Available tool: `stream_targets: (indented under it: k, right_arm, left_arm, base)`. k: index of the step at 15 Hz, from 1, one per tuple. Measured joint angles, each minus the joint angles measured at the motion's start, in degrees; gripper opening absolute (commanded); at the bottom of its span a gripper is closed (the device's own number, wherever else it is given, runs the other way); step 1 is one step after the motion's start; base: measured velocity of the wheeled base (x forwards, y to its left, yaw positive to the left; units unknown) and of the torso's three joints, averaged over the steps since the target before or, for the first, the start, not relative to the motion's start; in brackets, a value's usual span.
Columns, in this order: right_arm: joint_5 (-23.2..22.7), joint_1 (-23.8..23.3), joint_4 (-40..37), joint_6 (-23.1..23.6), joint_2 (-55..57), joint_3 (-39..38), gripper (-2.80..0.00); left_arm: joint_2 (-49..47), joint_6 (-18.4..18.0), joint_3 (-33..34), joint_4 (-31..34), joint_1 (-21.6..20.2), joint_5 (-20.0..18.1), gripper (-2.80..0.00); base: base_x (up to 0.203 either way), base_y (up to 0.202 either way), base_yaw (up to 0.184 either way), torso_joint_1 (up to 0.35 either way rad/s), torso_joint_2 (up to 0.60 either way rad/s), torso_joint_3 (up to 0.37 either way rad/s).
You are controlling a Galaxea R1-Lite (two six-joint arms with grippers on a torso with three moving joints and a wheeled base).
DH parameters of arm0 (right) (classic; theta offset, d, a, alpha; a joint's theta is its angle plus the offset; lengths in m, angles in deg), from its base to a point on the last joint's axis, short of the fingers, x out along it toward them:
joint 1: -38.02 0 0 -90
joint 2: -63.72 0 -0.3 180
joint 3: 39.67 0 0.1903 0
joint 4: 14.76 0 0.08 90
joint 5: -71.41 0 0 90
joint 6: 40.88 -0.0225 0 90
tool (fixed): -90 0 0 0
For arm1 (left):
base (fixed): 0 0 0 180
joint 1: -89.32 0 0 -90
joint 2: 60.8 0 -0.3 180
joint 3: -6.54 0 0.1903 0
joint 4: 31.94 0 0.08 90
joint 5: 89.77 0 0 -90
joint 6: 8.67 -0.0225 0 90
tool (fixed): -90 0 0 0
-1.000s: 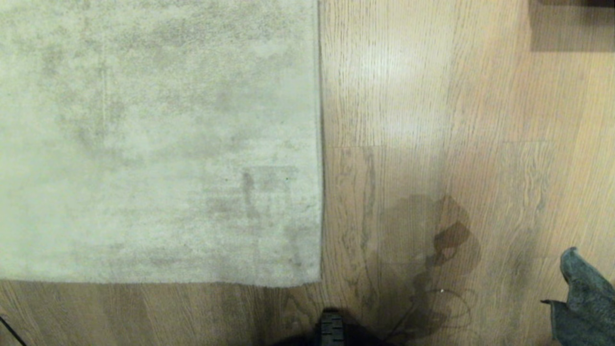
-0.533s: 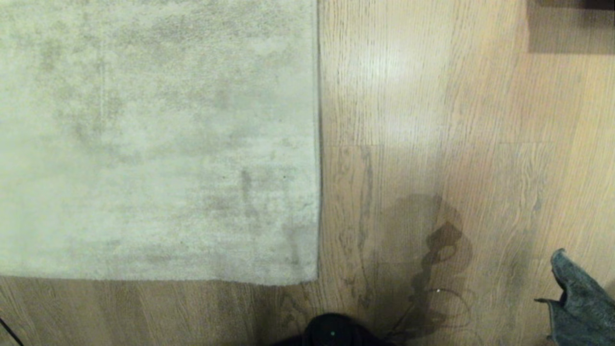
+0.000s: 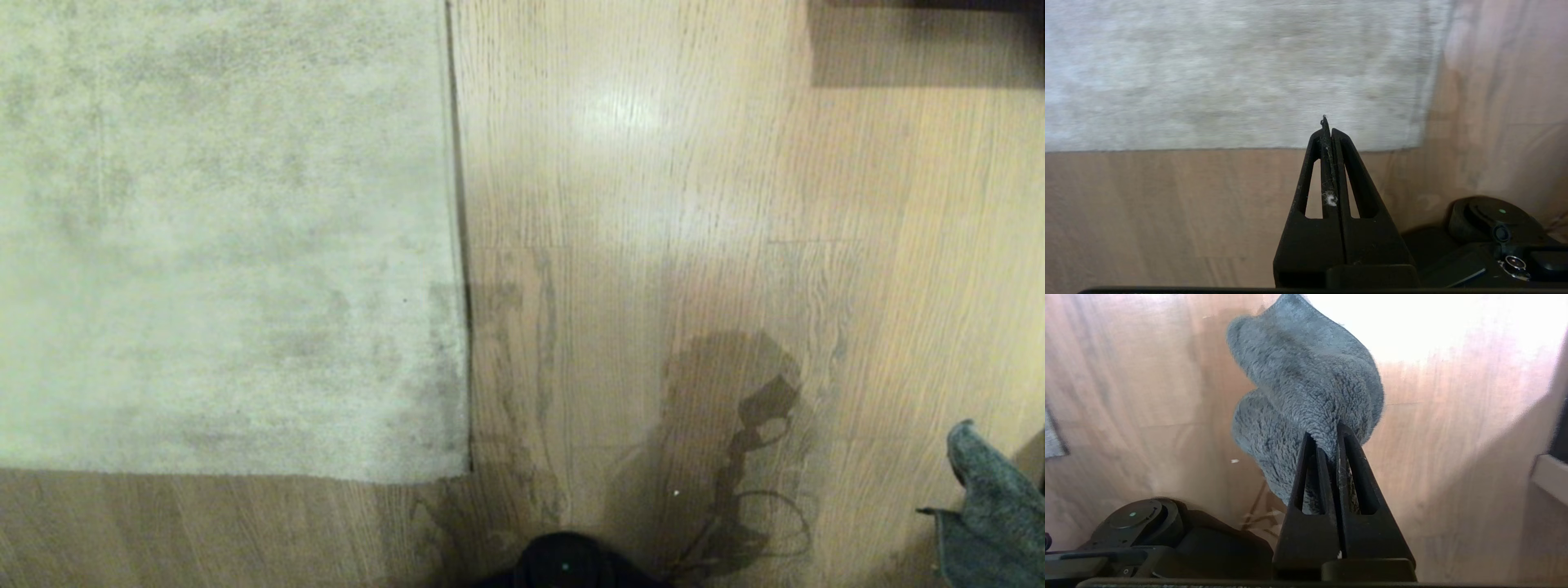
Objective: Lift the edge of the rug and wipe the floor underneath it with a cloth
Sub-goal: Put down the rag
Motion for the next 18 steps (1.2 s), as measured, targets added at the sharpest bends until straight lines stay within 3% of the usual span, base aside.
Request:
stream_targets:
  k: [14,18]
  right_arm:
    - [0.0,0.0,0.0,0.1,0.0,0.0,-2.8]
    - [-0.4,0.0,-0.1,2.1,0.0,0.0,-2.8]
  left_arm:
    - [0.0,0.0,0.0,0.0,0.0,0.0,-2.8]
    - [0.0,0.0,0.0,0.0,0.0,0.0,-2.8]
  base:
    - [0.0,-0.005,0.0,0.0,0.0,0.0]
    - [0.0,0.0,0.0,0.0,0.0,0.0]
